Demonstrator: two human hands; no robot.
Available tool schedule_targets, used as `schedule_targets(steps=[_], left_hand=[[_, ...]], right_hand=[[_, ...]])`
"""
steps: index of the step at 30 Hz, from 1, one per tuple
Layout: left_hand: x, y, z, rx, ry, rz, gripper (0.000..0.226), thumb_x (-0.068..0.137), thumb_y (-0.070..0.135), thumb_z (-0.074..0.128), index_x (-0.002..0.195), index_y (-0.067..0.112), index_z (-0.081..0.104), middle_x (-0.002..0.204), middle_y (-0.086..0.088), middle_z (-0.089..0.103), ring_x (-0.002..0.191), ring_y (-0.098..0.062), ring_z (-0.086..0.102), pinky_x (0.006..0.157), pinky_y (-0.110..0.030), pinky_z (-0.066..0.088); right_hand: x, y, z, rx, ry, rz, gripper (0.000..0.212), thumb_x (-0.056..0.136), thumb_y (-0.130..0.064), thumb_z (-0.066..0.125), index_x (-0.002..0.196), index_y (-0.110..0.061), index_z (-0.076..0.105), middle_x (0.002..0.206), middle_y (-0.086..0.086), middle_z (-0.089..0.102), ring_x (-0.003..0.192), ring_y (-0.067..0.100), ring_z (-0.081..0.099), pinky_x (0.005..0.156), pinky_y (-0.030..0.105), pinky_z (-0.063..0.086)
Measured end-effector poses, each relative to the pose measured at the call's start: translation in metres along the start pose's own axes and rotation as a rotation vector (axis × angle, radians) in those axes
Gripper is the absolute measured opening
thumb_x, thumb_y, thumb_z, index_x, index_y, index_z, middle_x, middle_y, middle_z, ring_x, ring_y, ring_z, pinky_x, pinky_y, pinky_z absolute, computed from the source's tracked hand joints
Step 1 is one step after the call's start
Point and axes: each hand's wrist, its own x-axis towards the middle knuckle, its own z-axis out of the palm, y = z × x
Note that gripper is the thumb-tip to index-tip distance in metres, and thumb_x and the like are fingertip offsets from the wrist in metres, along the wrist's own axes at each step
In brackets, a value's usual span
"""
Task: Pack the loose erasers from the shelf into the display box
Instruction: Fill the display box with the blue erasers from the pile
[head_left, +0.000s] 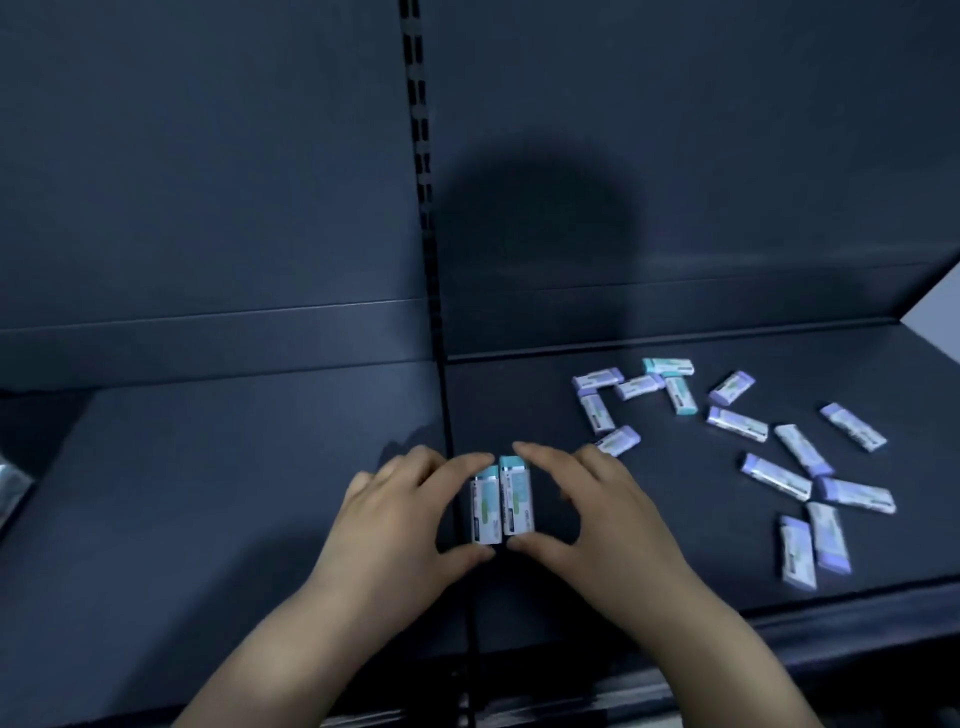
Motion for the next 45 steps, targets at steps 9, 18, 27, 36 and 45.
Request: schedule_targets(steps=[9,18,27,36,45], left_hand=[[-0.035,-0.022,-0.001,0.039,0.109,-0.041,0.077,0.061,0.055,0.075,0.129,0.044,0.041,0.093,0.016,0.05,0.092,-0.011,0.057,0.075,-0.027,0.033],[-0.074,-0.049,-0.024,0.226,0.243,-0.131,0.079,0.057,0.056,0.077,0.126,0.033,0.049,0.084,0.01,0.055,0.08,-0.017,0.061,0.065,-0.029,0.036],[-0.118,-0.145,-0.068,0.326,0.285,-0.115,0.08,0.047,0.057,0.082,0.118,0.029,0.061,0.076,0.008,0.057,0.069,-0.02,0.059,0.062,-0.033,0.037],[-0.163,-0.308,-0.143,0.326,0.203,-0.163,0.076,0.046,0.057,0.083,0.114,0.03,0.063,0.071,0.011,0.057,0.065,-0.02,0.062,0.062,-0.031,0.033],[-0.167,-0.35,-0.157,0.206,-0.045,-0.168,0.08,0.061,0.072,0.065,0.133,0.055,0.035,0.099,0.017,0.045,0.103,-0.009,0.047,0.076,-0.031,0.022]], right_hand=[[-0.012,-0.024,0.015,0.036,-0.045,-0.021,0.074,0.072,-0.048,0.072,0.134,-0.052,0.033,0.091,-0.025,0.034,0.095,0.002,0.039,0.087,0.017,0.036],[0.007,-0.06,0.03,0.077,-0.168,-0.11,0.074,0.072,-0.052,0.069,0.136,-0.051,0.031,0.091,-0.025,0.036,0.095,0.0,0.037,0.087,0.018,0.035],[0.024,-0.159,0.096,0.102,-0.151,-0.084,0.073,0.075,-0.051,0.068,0.136,-0.053,0.028,0.088,-0.026,0.034,0.094,-0.005,0.034,0.088,0.015,0.034],[0.062,-0.294,0.186,0.081,-0.156,-0.075,0.075,0.074,-0.057,0.065,0.137,-0.052,0.026,0.089,-0.026,0.033,0.096,-0.003,0.036,0.085,0.014,0.032],[0.082,-0.341,0.21,-0.088,-0.212,-0.062,0.078,0.072,-0.062,0.063,0.14,-0.046,0.028,0.099,-0.015,0.034,0.11,0.007,0.039,0.09,0.019,0.035]])
